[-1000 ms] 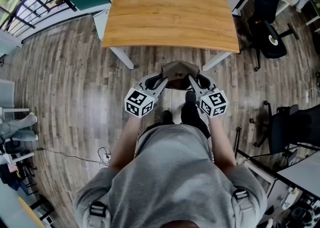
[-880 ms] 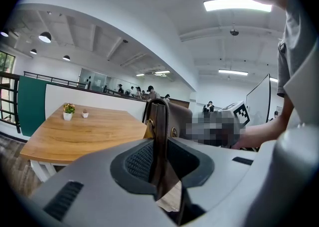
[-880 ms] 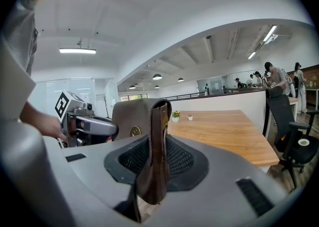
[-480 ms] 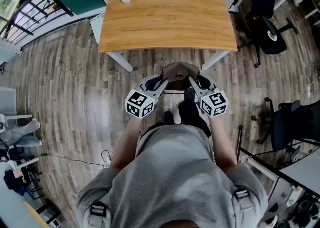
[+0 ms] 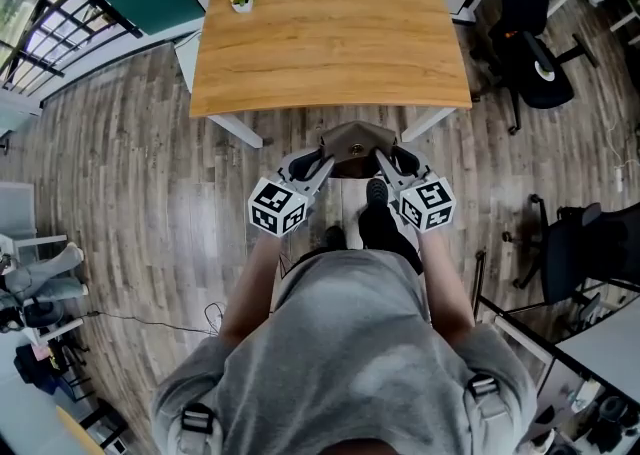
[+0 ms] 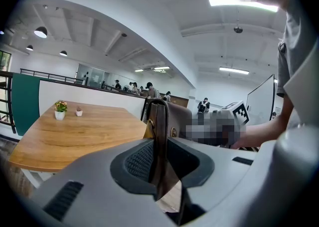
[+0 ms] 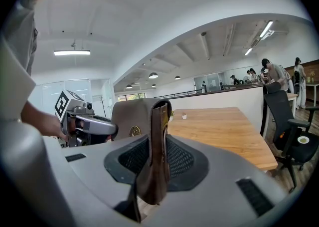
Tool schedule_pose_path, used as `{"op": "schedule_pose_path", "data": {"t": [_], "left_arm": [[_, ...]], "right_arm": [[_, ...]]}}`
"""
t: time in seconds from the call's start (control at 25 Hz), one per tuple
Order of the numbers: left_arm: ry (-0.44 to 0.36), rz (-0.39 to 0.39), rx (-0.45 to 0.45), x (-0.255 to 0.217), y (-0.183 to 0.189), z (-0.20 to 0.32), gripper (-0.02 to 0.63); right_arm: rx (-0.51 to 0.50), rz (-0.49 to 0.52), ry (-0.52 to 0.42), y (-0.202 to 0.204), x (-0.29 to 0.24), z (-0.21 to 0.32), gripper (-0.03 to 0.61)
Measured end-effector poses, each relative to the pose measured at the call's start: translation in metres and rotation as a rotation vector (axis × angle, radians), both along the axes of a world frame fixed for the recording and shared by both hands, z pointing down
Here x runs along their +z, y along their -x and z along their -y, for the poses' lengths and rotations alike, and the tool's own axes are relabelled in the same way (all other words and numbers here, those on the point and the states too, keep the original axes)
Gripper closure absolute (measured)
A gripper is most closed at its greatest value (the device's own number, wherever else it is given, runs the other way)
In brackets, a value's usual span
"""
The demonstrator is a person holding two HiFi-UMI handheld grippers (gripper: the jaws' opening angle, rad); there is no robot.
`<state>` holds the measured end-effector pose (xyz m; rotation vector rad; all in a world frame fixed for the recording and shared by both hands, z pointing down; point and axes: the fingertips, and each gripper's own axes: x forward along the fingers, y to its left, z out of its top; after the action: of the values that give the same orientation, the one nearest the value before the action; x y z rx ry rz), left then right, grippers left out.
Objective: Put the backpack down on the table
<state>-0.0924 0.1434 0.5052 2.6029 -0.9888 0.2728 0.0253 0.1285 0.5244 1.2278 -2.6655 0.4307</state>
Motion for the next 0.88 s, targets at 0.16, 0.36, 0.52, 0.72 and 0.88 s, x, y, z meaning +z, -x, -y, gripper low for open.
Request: {"op": "schedule_pose_path", "data": {"t": [0.16, 0.36, 0.52, 0.72, 0.88], "left_arm": [[0.004, -0.008, -0.013, -0.003, -0.003, 0.016, 0.517], [-0.002, -0.005, -0.031, -0.005, -0.010, 0.038, 0.517], [-0.004, -0.008, -0.043, -0.005, -0.021, 0.053, 0.517], [-0.008, -0.006, -0.065, -0.007, -0.027, 0.067, 0.517], [-0.010, -0.006, -0.083, -0.008, -0.032, 0.081, 0.517]], "right_arm": [[-0.012, -0.002, -0.003, -0.003, -0.003, 0.016, 0.475], [-0.028, -0.002, -0.011, -0.010, -0.005, 0.039, 0.476], [-0.039, -0.007, -0.015, -0.020, -0.006, 0.056, 0.476], [-0.063, -0.007, -0.019, -0.026, -0.007, 0.073, 0.476], [-0.077, -0.006, -0.022, -0.030, -0.008, 0.088, 0.476]]}}
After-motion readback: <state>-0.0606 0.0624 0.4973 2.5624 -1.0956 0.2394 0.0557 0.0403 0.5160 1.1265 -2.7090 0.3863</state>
